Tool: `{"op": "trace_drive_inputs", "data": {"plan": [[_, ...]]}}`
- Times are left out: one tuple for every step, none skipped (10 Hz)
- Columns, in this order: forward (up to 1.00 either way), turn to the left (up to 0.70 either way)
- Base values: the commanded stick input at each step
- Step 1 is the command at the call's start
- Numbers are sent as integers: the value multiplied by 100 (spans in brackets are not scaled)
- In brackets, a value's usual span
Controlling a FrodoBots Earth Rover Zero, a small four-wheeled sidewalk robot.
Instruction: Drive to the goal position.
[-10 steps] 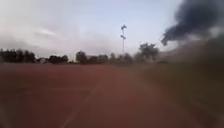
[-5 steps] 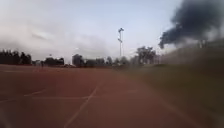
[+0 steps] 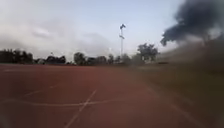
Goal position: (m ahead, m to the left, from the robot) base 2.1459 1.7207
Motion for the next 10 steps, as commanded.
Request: {"op": "trace_drive_inputs", "data": {"plan": [[10,-59],[1,-67],[0,-43],[0,-17],[1,0],[6,0],[10,0],[15,0],[25,0],[36,0]]}}
